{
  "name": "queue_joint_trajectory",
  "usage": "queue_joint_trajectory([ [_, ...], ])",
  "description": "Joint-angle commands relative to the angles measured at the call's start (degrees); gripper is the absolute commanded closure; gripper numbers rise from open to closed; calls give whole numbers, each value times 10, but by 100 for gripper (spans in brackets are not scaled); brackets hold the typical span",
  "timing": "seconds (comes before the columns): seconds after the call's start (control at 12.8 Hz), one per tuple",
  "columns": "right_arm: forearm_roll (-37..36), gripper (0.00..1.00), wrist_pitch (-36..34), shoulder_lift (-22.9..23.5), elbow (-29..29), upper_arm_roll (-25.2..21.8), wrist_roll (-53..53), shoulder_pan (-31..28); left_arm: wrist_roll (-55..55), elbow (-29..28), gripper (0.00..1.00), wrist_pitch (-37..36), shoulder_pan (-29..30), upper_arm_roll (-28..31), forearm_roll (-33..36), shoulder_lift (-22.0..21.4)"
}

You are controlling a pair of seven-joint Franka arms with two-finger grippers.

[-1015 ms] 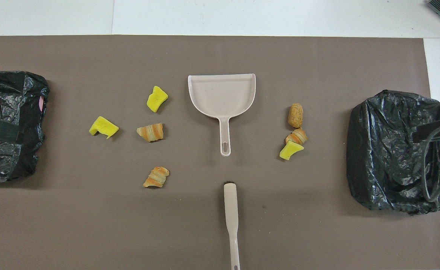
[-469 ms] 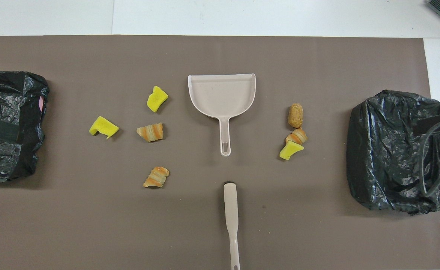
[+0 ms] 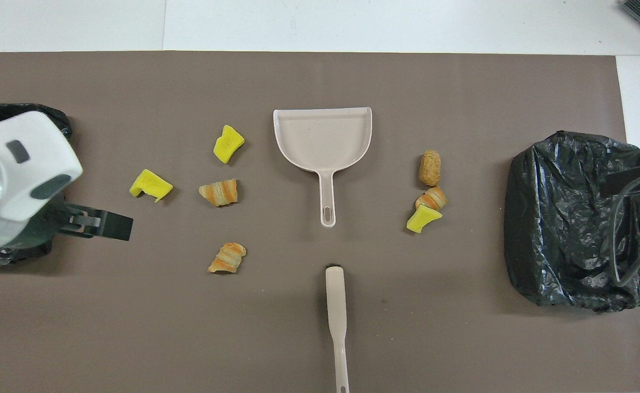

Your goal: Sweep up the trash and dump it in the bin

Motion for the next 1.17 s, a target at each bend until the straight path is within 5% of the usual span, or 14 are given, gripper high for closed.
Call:
queue_joint_trajectory([
  [0.0,-3,0,13,-3,-3,2,-15,-4,-63,-77,0,62,1,-52,-7,-26],
  [0.62,1,0,48,-5,-46,4,-15,3,-234,-187,0,199,0,-208,-28,-19],
  [1.09,36,0,48,103,35,35,72,16,-364,-262,0,340,-8,-319,-27,39],
])
